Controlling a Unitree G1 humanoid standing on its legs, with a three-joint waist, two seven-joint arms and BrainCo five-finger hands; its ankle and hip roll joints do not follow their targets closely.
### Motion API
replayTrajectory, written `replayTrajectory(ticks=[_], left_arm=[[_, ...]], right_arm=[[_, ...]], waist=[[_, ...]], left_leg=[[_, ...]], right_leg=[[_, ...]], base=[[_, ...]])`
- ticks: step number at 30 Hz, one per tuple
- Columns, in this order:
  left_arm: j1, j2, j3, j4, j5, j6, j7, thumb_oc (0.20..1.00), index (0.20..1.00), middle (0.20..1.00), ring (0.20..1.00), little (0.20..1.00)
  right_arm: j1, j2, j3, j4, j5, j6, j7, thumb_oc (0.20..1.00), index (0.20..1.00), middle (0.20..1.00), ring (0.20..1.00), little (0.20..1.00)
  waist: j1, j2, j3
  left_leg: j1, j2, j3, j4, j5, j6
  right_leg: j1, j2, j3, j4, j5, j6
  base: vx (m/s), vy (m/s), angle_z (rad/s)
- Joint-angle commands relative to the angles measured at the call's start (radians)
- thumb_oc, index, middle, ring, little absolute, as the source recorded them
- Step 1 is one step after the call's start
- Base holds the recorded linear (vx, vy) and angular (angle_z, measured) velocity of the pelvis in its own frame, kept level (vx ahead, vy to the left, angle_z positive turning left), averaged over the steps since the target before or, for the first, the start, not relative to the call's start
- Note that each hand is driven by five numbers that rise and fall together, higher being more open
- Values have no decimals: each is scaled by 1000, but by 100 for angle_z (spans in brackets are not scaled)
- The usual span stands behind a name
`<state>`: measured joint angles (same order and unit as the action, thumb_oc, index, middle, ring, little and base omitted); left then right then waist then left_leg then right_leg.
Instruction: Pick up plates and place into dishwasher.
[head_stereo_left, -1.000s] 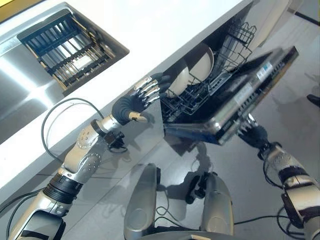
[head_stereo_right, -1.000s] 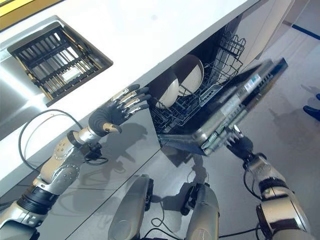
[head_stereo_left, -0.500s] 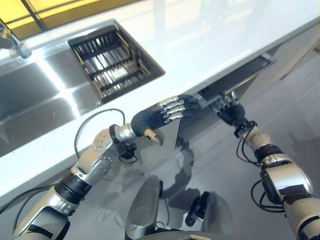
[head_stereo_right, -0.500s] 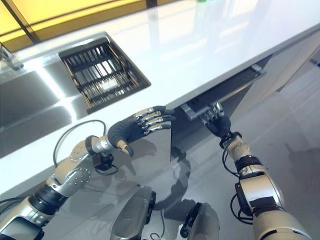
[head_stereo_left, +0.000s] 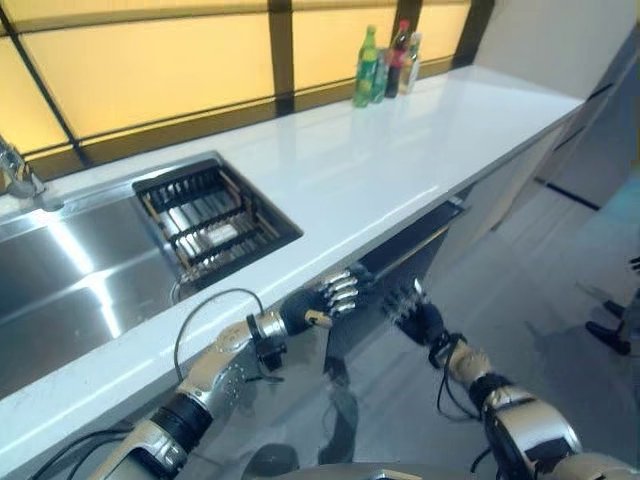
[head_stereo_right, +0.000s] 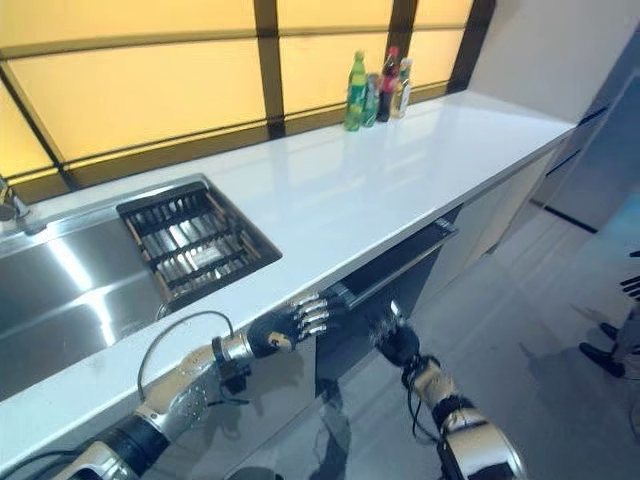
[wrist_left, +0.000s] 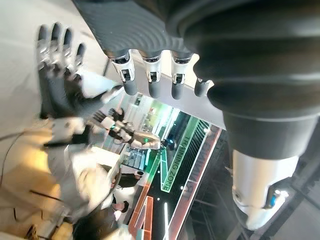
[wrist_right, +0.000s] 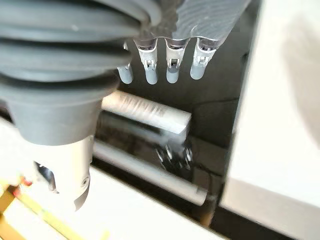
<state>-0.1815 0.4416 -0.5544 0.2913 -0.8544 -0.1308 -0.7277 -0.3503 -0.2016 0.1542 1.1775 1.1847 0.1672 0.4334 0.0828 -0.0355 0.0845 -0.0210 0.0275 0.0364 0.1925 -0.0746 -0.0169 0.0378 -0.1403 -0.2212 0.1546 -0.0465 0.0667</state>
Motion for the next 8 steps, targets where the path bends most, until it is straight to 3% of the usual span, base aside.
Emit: replayTrajectory(ticks=[1, 5, 6, 8], left_arm=[[74, -73, 23, -15, 41, -34, -18, 1000, 1000, 1000, 1000, 1000], [130, -118, 48, 77, 87, -42, 12, 1000, 1000, 1000, 1000, 1000], [142, -140, 64, 138, 99, -26, 18, 1000, 1000, 1000, 1000, 1000], [155, -172, 89, 237, 129, -39, 18, 1000, 1000, 1000, 1000, 1000]], right_arm=[[53, 1, -2, -75, -57, 21, -48, 1000, 1000, 1000, 1000, 1000], [174, 38, 34, -152, -109, 93, -138, 1000, 1000, 1000, 1000, 1000], [207, 49, 41, -158, -132, 142, -151, 1000, 1000, 1000, 1000, 1000], [238, 66, 53, -173, -148, 156, -180, 1000, 1000, 1000, 1000, 1000]], waist=[[-16, 58, 32], [-40, 57, 20], [-48, 54, 17], [-60, 50, 15]], left_leg=[[109, 0, 59, -214, 9, 15], [118, 1, 66, -269, 33, 10], [115, -1, 63, -276, 35, 9], [116, -2, 72, -273, 34, 12]], right_leg=[[39, 40, 32, -170, 43, 11], [40, 52, 36, -212, 65, 16], [38, 56, 37, -222, 69, 16], [34, 56, 40, -214, 65, 18]], base=[[45, 25, -11], [1, 5, -13], [-15, -11, -7], [3, -6, -5]])
